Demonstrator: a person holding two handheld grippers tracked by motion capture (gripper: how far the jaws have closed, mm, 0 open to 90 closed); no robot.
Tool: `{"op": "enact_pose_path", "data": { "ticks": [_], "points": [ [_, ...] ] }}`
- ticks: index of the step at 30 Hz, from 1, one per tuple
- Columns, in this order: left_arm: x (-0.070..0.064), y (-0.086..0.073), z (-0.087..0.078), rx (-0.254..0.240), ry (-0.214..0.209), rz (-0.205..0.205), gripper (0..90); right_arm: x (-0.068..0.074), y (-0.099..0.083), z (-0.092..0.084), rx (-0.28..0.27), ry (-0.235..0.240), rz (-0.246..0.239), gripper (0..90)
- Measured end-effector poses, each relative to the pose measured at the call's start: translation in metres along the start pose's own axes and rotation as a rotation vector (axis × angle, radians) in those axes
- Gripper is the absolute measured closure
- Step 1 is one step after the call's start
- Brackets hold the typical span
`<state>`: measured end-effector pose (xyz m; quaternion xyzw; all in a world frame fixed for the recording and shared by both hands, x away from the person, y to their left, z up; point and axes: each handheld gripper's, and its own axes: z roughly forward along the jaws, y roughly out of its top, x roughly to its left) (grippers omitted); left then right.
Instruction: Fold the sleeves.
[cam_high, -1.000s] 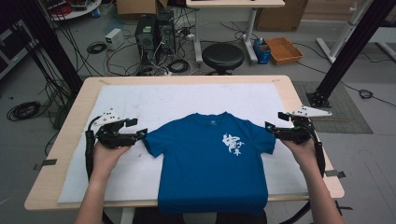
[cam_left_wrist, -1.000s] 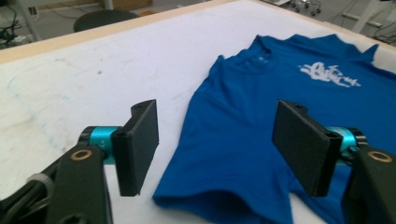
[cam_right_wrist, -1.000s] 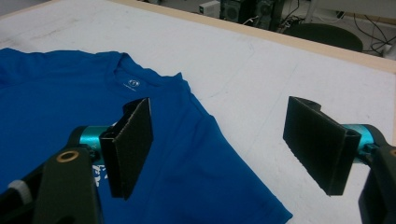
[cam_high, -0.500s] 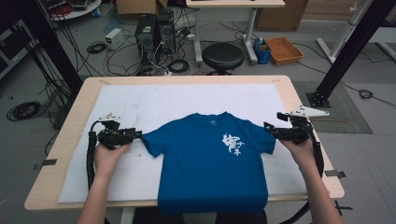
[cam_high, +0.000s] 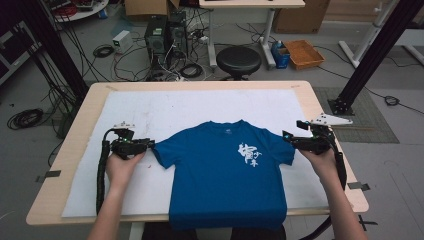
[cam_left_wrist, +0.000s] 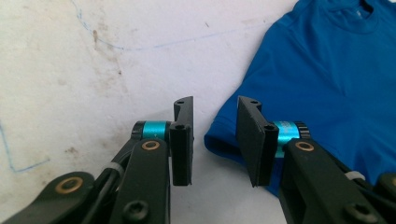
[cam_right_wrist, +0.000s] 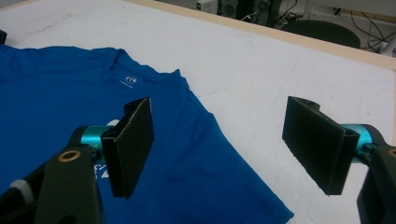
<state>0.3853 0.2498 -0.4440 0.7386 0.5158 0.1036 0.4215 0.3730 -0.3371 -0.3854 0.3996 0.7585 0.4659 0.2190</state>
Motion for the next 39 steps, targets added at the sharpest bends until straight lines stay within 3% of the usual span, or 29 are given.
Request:
{"op": "enact_pose_path", "data": {
  "ticks": [6, 7, 14, 16, 19, 24, 25, 31, 34, 39],
  "points": [
    [-0.004, -0.001, 0.004, 0.023, -0.008, 0.008, 74.8, 0.000, 0.000, 0.000, 0.004, -0.002, -0.002, 25.3],
    [-0.005, -0.001, 0.004, 0.021, -0.010, 0.017, 85.1, 0.000, 0.000, 0.000, 0.006, -0.003, -0.004, 25.6],
    [-0.015, 0.007, -0.003, -0.024, -0.068, 0.016, 88.2, -0.001, 0.001, -0.001, -0.001, -0.004, -0.006, 25.8],
    [-0.025, 0.014, -0.006, -0.040, -0.091, 0.027, 88.2, -0.001, 0.001, -0.001, -0.003, -0.005, -0.004, 25.8],
    [-0.046, 0.026, -0.008, -0.049, -0.127, 0.011, 88.2, -0.001, 0.001, -0.002, -0.004, -0.004, -0.003, 25.8],
    [-0.082, 0.043, 0.003, -0.058, -0.204, 0.012, 88.2, -0.001, 0.002, -0.002, -0.007, -0.002, -0.002, 25.9],
    [-0.094, 0.048, 0.009, -0.067, -0.237, 0.006, 88.1, -0.001, 0.002, -0.002, -0.007, -0.002, -0.002, 25.9],
    [-0.116, 0.058, 0.026, -0.072, -0.304, -0.012, 88.2, -0.001, 0.002, -0.003, -0.007, -0.004, -0.005, 25.9],
    [-0.128, 0.061, 0.044, -0.063, -0.322, -0.014, 88.1, -0.002, 0.002, -0.003, -0.007, -0.004, -0.003, 25.9],
    [-0.137, 0.059, 0.065, -0.042, -0.326, -0.006, 88.1, -0.003, 0.000, -0.003, -0.001, -0.009, -0.002, 26.0]
  ]
}}
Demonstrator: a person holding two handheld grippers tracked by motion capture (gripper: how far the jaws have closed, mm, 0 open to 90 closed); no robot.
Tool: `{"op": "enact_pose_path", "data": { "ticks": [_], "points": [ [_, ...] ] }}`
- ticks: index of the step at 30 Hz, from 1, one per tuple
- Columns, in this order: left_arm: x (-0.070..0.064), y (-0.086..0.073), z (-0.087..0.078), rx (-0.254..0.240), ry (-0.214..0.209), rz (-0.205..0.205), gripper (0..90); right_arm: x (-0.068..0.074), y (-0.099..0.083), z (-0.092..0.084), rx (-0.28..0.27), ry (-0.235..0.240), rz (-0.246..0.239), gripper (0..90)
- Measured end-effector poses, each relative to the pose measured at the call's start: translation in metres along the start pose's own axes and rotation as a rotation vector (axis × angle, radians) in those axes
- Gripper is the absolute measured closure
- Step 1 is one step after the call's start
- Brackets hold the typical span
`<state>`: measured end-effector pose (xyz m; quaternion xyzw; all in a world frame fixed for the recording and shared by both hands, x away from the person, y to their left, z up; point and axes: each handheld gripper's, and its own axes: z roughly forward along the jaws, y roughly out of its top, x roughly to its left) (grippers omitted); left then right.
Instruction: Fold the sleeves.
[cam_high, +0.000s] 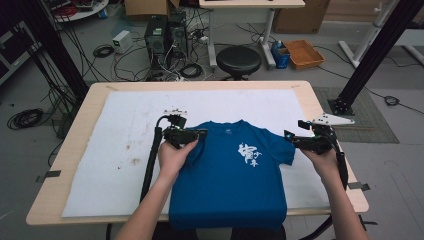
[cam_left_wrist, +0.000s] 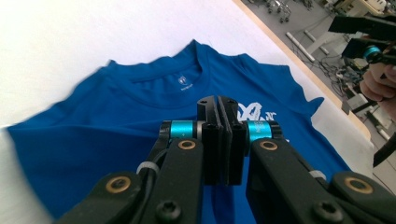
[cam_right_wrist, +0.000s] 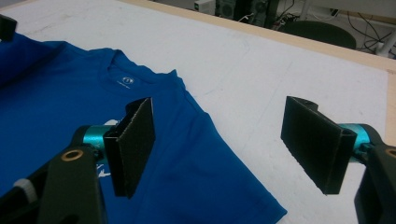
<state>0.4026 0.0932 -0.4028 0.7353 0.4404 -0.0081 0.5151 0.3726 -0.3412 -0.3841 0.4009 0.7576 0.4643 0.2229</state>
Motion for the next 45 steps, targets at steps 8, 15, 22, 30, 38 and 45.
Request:
{"op": "enact_pose_path", "data": {
  "ticks": [8, 15, 22, 30, 38, 45],
  "points": [
    [-0.005, -0.004, 0.014, -0.051, 0.009, 0.090, 63.3, -0.005, -0.003, -0.001, 0.003, -0.012, 0.018, 26.1],
    [-0.004, -0.007, -0.026, -0.136, 0.094, 0.257, 47.6, -0.019, -0.011, -0.005, 0.015, -0.046, 0.087, 31.3],
    [0.013, -0.025, -0.075, -0.153, 0.245, 0.395, 43.0, -0.030, -0.019, -0.004, 0.050, -0.069, 0.140, 40.4],
    [0.042, -0.043, -0.112, -0.189, 0.272, 0.358, 43.0, -0.042, -0.034, 0.014, 0.128, -0.088, 0.219, 57.6],
    [0.062, -0.047, -0.131, -0.194, 0.260, 0.320, 40.9, -0.051, -0.041, 0.030, 0.206, -0.105, 0.251, 65.2],
    [0.066, -0.049, -0.137, -0.196, 0.263, 0.303, 40.9, -0.052, -0.045, 0.036, 0.244, -0.096, 0.243, 66.7]
  ]
}}
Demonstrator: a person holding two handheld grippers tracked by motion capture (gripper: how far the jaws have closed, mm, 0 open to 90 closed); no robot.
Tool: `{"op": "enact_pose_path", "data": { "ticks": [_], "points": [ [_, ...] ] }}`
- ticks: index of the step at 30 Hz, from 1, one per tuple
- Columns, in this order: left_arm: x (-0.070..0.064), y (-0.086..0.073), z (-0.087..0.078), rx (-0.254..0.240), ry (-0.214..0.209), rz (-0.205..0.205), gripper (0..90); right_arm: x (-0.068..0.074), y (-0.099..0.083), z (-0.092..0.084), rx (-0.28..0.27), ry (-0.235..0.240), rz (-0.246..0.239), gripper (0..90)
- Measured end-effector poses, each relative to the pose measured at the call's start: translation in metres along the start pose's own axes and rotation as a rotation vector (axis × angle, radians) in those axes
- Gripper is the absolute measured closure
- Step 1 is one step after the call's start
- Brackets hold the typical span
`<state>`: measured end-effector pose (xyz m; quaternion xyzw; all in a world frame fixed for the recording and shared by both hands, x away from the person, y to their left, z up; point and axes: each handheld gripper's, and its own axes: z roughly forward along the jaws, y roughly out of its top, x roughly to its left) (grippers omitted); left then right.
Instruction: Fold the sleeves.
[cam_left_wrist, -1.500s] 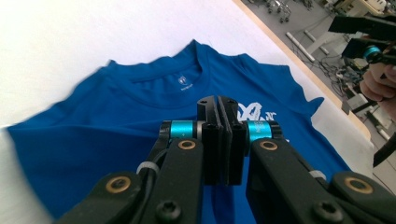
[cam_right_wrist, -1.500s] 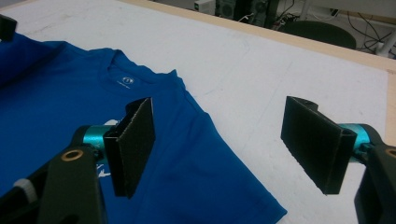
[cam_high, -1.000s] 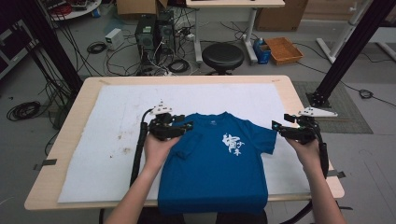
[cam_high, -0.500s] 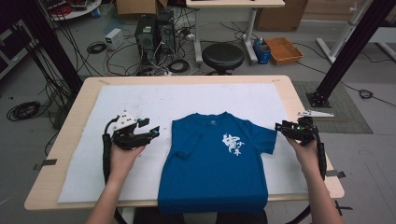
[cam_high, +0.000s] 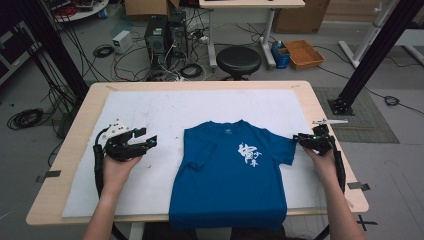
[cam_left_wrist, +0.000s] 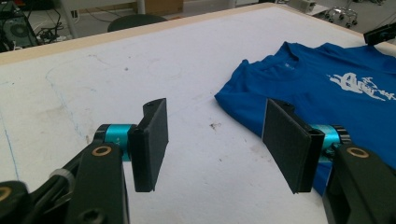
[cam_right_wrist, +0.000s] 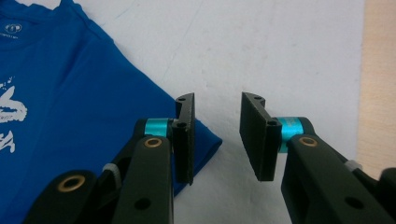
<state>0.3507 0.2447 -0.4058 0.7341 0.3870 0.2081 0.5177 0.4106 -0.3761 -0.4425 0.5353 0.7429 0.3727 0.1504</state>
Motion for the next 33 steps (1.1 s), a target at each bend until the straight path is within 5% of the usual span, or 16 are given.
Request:
{"op": "enact_pose_path", "data": {
  "ticks": [10, 15, 20, 25, 33],
  "points": [
    [-0.003, -0.001, 0.005, 0.022, -0.016, 0.006, 40.9, 0.000, -0.001, 0.002, 0.014, 0.011, -0.009, 69.2],
    [-0.004, -0.001, 0.005, 0.023, -0.027, 0.007, 40.8, 0.005, -0.001, 0.003, 0.026, 0.007, -0.046, 85.1],
    [-0.004, 0.000, 0.005, 0.020, -0.031, 0.005, 40.8, 0.010, 0.000, -0.004, 0.009, 0.001, -0.070, 89.1],
    [-0.003, 0.002, 0.005, 0.012, -0.038, 0.004, 40.9, 0.037, 0.014, -0.031, -0.058, 0.021, -0.107, 89.4],
    [-0.005, 0.004, 0.008, 0.014, -0.057, 0.006, 40.9, 0.093, 0.037, -0.034, -0.039, 0.019, -0.210, 89.4]
  ]
}}
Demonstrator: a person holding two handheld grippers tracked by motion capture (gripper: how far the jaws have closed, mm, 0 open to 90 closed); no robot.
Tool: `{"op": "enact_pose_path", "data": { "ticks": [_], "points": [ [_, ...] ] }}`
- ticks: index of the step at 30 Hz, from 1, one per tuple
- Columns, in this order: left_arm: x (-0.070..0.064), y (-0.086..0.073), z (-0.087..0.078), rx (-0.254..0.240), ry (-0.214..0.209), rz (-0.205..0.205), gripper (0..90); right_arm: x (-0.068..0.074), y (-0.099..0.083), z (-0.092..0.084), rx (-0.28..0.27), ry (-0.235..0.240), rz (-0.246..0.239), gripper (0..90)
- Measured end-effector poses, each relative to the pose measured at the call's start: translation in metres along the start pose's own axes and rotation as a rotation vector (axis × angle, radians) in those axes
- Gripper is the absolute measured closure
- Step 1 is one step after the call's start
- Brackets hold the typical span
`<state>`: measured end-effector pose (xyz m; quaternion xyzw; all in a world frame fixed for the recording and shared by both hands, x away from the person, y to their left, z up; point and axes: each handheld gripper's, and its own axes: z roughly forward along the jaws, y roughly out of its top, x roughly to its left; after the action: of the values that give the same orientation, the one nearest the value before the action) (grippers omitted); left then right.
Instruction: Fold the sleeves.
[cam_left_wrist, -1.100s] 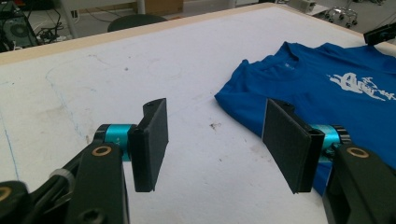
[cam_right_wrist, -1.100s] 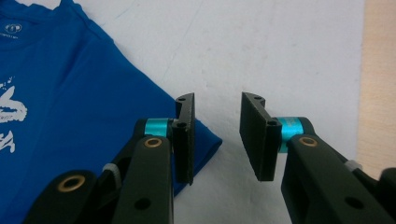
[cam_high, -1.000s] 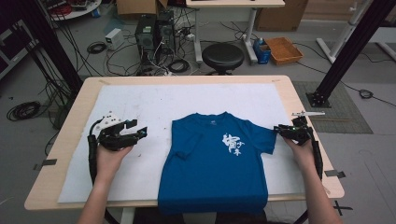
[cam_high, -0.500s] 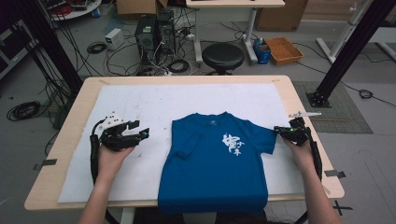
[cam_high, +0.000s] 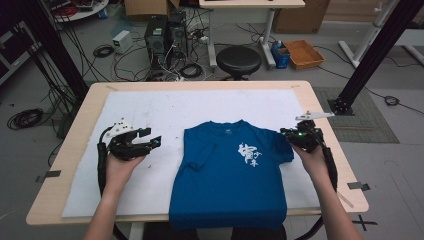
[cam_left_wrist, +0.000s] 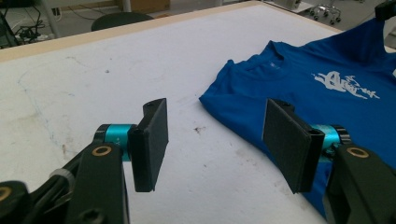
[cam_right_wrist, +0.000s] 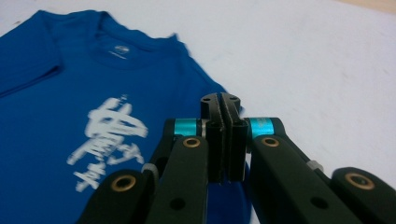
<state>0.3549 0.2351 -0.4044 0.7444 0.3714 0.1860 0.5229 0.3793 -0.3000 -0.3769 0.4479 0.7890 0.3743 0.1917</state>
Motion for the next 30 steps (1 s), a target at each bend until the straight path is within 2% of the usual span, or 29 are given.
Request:
{"op": "enact_pose_path", "data": {
  "ticks": [1, 3, 4, 5, 6, 7, 8, 9, 10, 11, 12, 14, 15, 16, 18, 19, 20, 21, 22, 23, 25, 26, 28, 30],
  "points": [
    [0.000, 0.000, 0.000, 0.001, -0.001, -0.002, 40.8, 0.015, 0.010, 0.004, 0.012, -0.002, -0.035, 89.4],
    [-0.001, 0.000, 0.001, 0.005, -0.005, 0.000, 40.9, 0.030, 0.019, 0.009, 0.030, -0.005, -0.057, 89.4],
    [-0.002, 0.000, 0.001, 0.004, -0.006, 0.000, 40.9, 0.030, 0.019, 0.009, 0.030, -0.005, -0.057, 89.4],
    [-0.002, 0.000, 0.002, 0.008, -0.008, 0.001, 40.9, 0.045, 0.027, 0.015, 0.049, -0.010, -0.081, 89.4],
    [-0.002, 0.000, 0.002, 0.008, -0.007, 0.002, 40.9, 0.045, 0.027, 0.015, 0.049, -0.010, -0.081, 89.4],
    [-0.003, 0.000, 0.003, 0.010, -0.009, 0.002, 40.9, 0.060, 0.033, 0.022, 0.070, -0.018, -0.102, 89.4],
    [-0.003, 0.000, 0.004, 0.010, -0.015, 0.001, 40.9, 0.060, 0.033, 0.022, 0.070, -0.018, -0.102, 89.4],
    [-0.004, 0.000, 0.005, 0.016, -0.016, 0.002, 40.8, 0.067, 0.035, 0.027, 0.079, -0.017, -0.114, 89.3],
    [-0.005, -0.001, 0.007, 0.020, -0.020, 0.000, 40.9, 0.082, 0.039, 0.035, 0.096, -0.014, -0.141, 89.2],
    [-0.005, -0.001, 0.007, 0.020, -0.020, 0.000, 40.9, 0.082, 0.039, 0.035, 0.096, -0.014, -0.141, 89.2],
    [-0.005, -0.001, 0.008, 0.023, -0.023, 0.002, 40.9, 0.088, 0.040, 0.040, 0.101, -0.003, -0.154, 88.4],
    [-0.006, -0.002, 0.010, 0.029, -0.026, 0.003, 40.8, 0.101, 0.041, 0.048, 0.103, 0.023, -0.176, 75.3],
    [-0.006, -0.002, 0.011, 0.029, -0.028, 0.000, 40.9, 0.105, 0.041, 0.050, 0.096, 0.042, -0.193, 75.2],
    [-0.007, -0.002, 0.011, 0.033, -0.029, 0.000, 40.8, 0.106, 0.040, 0.047, 0.072, 0.056, -0.204, 71.3],
    [-0.007, -0.002, 0.012, 0.032, -0.029, 0.004, 40.8, 0.102, 0.039, 0.043, 0.053, 0.059, -0.194, 71.2],
    [-0.007, -0.002, 0.012, 0.034, -0.030, 0.004, 40.9, 0.096, 0.037, 0.039, 0.038, 0.057, -0.172, 69.6],
    [-0.007, -0.003, 0.012, 0.034, -0.030, 0.004, 40.8, 0.080, 0.029, 0.028, 0.006, 0.038, -0.120, 67.5],
    [-0.006, -0.003, 0.012, 0.035, -0.029, 0.003, 40.8, 0.080, 0.029, 0.028, 0.006, 0.038, -0.120, 67.5],
    [-0.006, -0.003, 0.012, 0.037, -0.029, 0.001, 40.9, 0.063, 0.016, 0.018, -0.010, 0.025, -0.069, 66.7],
    [-0.006, -0.004, 0.012, 0.039, -0.031, 0.001, 40.9, 0.063, 0.016, 0.018, -0.010, 0.025, -0.069, 66.7],
    [-0.007, -0.004, 0.013, 0.039, -0.030, -0.001, 40.8, 0.048, 0.001, 0.010, -0.014, 0.020, -0.021, 64.8],
    [-0.007, -0.003, 0.014, 0.041, -0.030, 0.001, 40.8, 0.040, -0.013, 0.007, -0.005, 0.034, 0.029, 64.6],
    [-0.008, -0.003, 0.015, 0.041, -0.033, 0.003, 40.9, 0.038, -0.020, 0.007, 0.000, 0.040, 0.043, 64.4],
    [-0.010, -0.003, 0.017, 0.043, -0.034, 0.005, 40.9, 0.038, -0.030, 0.008, 0.008, 0.070, 0.064, 64.1]
  ]
}}
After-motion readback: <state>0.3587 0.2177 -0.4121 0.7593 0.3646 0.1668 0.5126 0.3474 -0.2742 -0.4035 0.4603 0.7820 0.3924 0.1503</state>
